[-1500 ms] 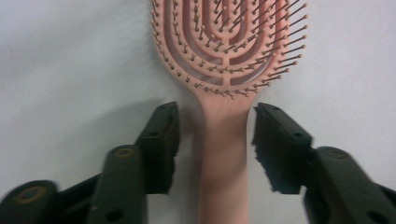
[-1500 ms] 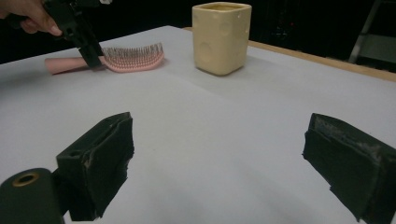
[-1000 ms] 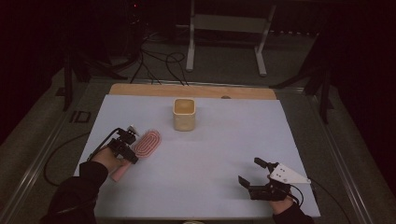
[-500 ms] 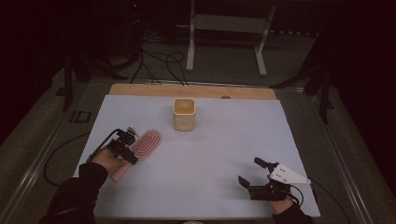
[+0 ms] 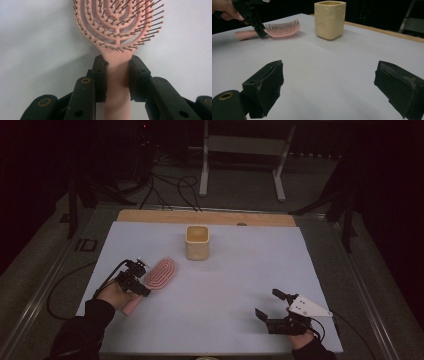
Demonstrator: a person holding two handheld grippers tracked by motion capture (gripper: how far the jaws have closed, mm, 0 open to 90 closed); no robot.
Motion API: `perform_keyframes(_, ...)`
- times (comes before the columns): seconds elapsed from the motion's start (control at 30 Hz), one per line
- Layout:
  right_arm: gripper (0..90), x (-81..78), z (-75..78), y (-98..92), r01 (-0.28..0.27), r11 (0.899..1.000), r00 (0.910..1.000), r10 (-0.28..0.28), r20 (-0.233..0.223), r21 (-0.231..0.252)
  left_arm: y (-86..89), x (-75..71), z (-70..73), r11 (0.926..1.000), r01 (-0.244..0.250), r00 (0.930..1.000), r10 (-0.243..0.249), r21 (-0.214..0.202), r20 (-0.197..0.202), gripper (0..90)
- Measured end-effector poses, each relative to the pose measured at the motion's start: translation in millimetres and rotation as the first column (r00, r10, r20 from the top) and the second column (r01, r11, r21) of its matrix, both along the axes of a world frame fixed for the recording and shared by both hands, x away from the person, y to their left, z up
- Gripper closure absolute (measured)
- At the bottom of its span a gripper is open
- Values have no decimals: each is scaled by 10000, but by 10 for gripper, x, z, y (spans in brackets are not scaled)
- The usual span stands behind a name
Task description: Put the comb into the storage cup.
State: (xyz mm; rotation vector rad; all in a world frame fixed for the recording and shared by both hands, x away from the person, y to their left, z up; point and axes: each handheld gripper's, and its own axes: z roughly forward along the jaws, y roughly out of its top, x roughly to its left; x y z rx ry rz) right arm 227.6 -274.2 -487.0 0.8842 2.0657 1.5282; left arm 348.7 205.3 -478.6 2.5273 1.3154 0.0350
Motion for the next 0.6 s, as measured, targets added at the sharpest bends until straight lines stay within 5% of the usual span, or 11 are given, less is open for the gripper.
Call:
perform_keyframes(0.3,83,7,-2,-6,10,10000,10000,-9,-31,93,-54,-88,137,9969,49,9968,13,-780,799,711)
perform_keyframes(0.6,83,3,-2,-3,18,10000,10000,-17,-37,54,-131,-211,248,9904,250,9861,-21,-1359,1660,711)
